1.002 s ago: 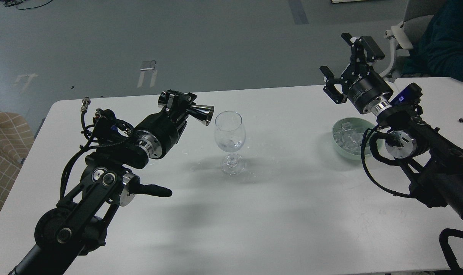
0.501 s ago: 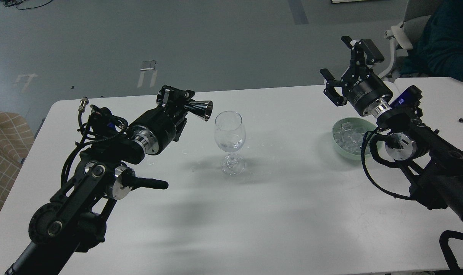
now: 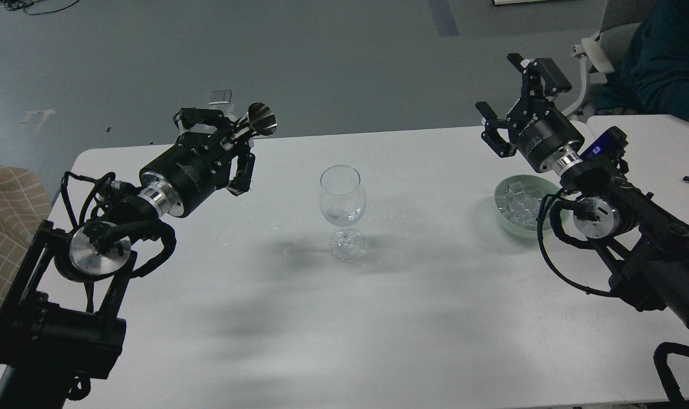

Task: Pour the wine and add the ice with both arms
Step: 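Turn the jigger upright and move it back toward its spot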

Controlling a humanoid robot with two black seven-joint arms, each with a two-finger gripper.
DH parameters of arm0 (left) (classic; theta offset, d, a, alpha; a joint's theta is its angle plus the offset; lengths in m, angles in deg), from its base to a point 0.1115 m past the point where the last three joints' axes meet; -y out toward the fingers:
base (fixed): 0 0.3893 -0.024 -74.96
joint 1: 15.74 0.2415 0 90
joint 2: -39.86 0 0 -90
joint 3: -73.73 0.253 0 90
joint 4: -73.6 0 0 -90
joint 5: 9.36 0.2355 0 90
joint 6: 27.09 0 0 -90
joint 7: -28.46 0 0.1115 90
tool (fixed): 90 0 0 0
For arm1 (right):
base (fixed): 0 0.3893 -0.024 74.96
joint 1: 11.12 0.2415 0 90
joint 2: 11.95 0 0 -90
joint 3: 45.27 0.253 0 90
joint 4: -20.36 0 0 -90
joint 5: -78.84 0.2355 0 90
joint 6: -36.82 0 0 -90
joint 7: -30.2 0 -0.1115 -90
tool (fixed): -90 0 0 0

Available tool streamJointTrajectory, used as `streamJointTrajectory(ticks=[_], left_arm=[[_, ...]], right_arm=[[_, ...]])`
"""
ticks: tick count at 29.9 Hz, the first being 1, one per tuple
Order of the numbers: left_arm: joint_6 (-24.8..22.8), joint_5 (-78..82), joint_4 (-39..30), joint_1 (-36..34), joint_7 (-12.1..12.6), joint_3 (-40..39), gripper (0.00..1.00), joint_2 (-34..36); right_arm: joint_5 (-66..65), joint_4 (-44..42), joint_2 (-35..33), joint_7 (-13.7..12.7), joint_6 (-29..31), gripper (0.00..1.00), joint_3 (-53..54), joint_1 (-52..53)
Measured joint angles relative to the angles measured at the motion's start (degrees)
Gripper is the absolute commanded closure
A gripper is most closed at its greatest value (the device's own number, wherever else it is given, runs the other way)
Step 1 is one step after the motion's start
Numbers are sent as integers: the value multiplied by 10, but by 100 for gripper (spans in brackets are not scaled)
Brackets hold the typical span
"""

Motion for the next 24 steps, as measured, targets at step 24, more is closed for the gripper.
streamJointTrajectory(ticks=[24], left_arm=[[-182,-39,268,43,0,-122,76,-86]], right_arm=[[-1,1,-1,-1,-3,0,-11,-8]])
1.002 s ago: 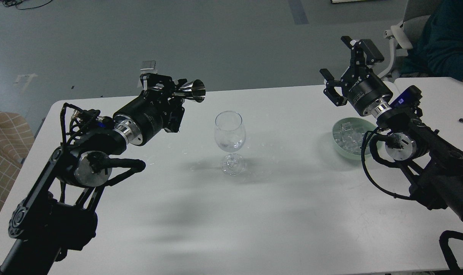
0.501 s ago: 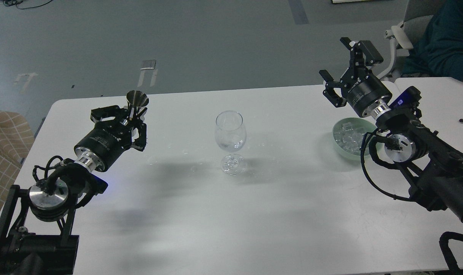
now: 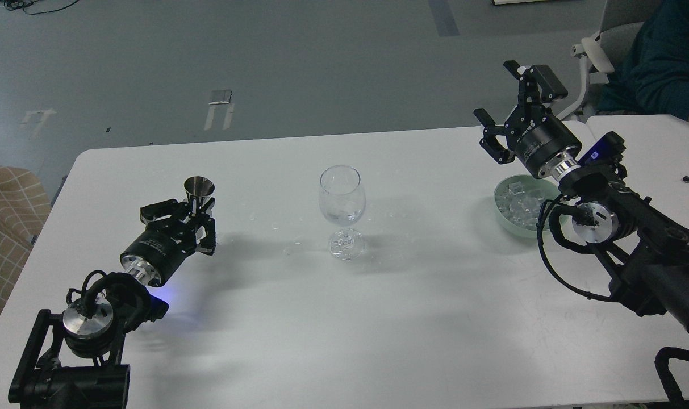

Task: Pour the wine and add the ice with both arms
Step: 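Turn the jigger upright and move it back toward its spot, then lower the jigger onto the table and open the left gripper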

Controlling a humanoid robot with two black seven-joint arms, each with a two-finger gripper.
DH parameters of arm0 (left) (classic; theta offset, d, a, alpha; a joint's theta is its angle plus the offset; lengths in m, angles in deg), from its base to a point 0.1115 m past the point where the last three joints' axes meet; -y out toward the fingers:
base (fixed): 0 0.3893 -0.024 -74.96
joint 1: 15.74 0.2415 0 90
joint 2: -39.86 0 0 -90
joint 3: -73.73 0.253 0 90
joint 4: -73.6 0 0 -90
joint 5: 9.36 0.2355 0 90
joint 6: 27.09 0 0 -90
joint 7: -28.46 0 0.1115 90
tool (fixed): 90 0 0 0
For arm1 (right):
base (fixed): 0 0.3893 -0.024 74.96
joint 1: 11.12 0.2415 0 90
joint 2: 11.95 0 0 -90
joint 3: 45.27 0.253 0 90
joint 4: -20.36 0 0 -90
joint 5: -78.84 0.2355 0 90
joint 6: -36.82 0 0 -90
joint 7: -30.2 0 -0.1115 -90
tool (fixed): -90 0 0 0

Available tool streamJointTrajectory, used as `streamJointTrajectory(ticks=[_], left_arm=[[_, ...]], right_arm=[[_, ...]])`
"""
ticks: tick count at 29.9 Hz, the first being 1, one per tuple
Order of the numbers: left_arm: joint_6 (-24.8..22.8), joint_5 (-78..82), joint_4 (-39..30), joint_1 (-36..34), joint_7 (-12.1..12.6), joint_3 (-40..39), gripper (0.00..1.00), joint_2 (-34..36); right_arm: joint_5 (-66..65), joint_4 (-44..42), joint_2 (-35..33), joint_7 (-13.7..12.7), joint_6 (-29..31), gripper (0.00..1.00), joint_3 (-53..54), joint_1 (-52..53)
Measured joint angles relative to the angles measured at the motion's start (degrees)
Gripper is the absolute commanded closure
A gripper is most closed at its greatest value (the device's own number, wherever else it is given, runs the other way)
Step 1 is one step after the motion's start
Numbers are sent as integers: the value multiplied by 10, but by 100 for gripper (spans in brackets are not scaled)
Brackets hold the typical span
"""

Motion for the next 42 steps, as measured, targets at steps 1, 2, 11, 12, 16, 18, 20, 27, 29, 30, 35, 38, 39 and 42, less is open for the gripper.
streamJointTrajectory(ticks=[1,2,11,12,16,18,20,27,29,30,35,38,39,42], left_arm=[[0,0,1,0,0,-4,75,1],[-1,0,2,0,0,-6,75,1],[-2,6,21,0,-1,-10,73,0],[-2,6,23,0,-2,-10,72,0],[-2,6,26,0,-4,-9,71,1],[-2,6,26,0,-4,-8,71,1],[-2,7,27,0,-5,-7,71,1],[-2,8,35,0,-7,-5,64,2],[-1,8,37,-1,-7,-5,61,2],[-1,8,38,-1,-7,-4,57,3],[-1,8,43,-3,-7,-4,43,3],[0,8,45,-3,-8,-4,35,3],[1,8,45,-4,-8,-4,32,3],[2,8,46,-5,-8,-4,25,3]], right_arm=[[0,0,0,0,0,0,0,-1],[0,0,0,0,-1,0,0,-2],[0,0,1,1,-1,0,0,-3],[0,0,1,1,-1,0,0,-3],[0,0,1,1,-1,0,0,-3],[0,0,1,1,-1,0,0,-3],[0,0,1,1,-1,0,0,-3],[0,0,1,1,-2,0,0,-4],[0,0,1,1,-2,0,0,-4],[0,0,1,1,-2,0,0,-4],[0,0,1,0,-2,0,0,-5],[0,0,1,0,-2,0,0,-5],[0,0,1,0,-2,0,0,-6],[0,1,1,0,-2,0,0,-7]])
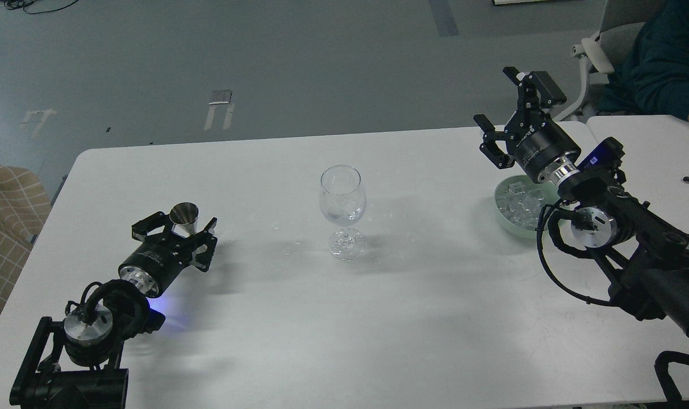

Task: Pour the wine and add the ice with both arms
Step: 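Lower the jigger onto the table and open the left gripper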

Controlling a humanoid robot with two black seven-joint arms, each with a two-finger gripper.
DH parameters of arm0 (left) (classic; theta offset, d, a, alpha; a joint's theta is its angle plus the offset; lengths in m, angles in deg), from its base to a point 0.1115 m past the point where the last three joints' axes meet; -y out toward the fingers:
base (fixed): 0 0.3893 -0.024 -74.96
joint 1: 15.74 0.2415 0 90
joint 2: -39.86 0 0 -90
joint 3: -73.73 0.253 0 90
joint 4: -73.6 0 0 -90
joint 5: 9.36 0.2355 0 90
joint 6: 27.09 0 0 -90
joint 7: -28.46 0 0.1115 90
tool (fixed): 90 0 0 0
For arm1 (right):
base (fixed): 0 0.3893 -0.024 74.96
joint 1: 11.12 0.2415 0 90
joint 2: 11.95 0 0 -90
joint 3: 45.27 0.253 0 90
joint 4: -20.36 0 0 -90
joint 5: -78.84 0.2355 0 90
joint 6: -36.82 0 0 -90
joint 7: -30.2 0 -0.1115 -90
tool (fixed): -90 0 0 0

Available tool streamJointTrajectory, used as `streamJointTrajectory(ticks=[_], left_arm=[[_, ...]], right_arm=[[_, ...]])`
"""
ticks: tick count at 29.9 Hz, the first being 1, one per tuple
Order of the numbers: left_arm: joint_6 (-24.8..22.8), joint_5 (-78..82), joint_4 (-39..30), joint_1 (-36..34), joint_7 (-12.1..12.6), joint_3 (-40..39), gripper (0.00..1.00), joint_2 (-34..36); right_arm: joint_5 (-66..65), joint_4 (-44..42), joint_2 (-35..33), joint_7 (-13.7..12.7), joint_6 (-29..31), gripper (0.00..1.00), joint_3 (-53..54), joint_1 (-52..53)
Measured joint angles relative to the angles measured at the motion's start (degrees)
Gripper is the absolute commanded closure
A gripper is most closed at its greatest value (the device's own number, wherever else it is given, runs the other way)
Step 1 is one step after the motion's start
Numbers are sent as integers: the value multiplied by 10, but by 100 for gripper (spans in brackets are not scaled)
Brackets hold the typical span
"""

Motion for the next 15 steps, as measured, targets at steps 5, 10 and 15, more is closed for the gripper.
streamJointTrajectory(ticks=[5,10,15], left_arm=[[1,0,2,-1,0,-1,15,3],[-1,-2,5,1,0,-4,4,18],[-4,-5,10,4,4,-4,3,24]], right_arm=[[0,2,0,0,0,0,0,-3],[0,5,0,0,-1,0,-1,-3],[0,6,0,0,-1,0,-1,-4]])
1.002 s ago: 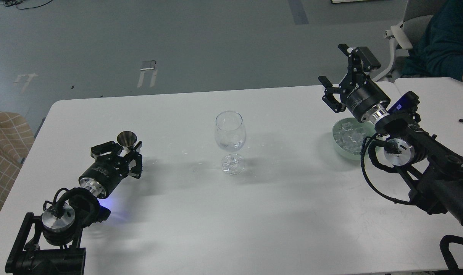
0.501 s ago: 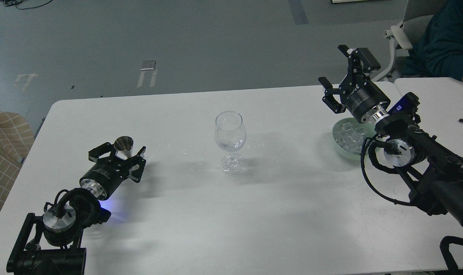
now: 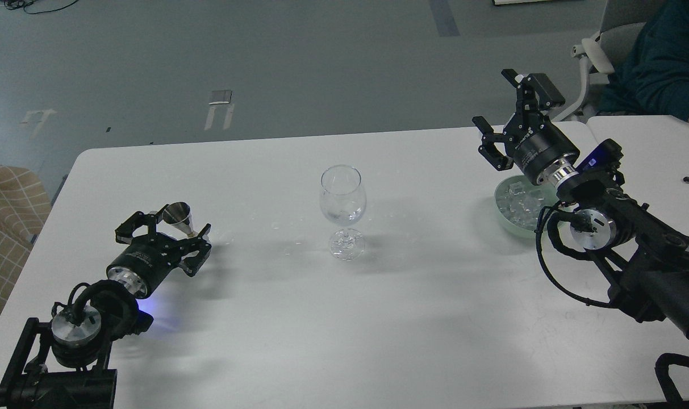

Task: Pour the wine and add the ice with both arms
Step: 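Lower the jigger onto the table and open the left gripper, then withdraw the left gripper away from the jigger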

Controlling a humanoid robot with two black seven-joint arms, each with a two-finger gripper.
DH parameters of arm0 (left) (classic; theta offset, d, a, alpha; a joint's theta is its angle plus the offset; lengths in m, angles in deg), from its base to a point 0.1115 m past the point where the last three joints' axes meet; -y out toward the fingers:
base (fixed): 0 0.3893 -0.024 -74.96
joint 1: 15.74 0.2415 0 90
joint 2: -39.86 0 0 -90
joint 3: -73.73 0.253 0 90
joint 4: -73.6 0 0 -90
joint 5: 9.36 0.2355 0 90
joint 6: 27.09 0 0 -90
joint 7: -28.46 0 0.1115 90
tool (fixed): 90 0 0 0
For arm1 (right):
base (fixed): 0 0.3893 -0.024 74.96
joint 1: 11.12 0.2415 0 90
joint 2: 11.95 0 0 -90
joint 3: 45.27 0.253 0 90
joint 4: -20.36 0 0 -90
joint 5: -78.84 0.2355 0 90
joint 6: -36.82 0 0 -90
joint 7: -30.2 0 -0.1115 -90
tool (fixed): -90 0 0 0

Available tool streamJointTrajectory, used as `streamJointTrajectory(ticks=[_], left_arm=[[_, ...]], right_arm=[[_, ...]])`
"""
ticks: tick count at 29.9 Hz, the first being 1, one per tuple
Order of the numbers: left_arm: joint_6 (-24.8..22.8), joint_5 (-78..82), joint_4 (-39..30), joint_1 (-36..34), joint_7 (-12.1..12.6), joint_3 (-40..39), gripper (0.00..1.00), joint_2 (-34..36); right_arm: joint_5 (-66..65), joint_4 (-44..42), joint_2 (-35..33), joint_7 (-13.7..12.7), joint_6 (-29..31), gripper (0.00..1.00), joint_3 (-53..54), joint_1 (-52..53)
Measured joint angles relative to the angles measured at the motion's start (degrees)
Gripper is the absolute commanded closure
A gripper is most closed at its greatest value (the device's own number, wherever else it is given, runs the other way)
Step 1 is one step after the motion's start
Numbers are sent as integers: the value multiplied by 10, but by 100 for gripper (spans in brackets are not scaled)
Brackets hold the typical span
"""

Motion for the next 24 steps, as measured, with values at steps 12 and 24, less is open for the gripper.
streamJointTrajectory(ticks=[12,24], left_arm=[[-77,-14,-5,45,3,-7,3,34],[-160,-14,-17,120,3,-32,2,95]], right_arm=[[0,0,0,0,0,0,0,-4],[-14,54,-45,0,-7,0,0,-23]])
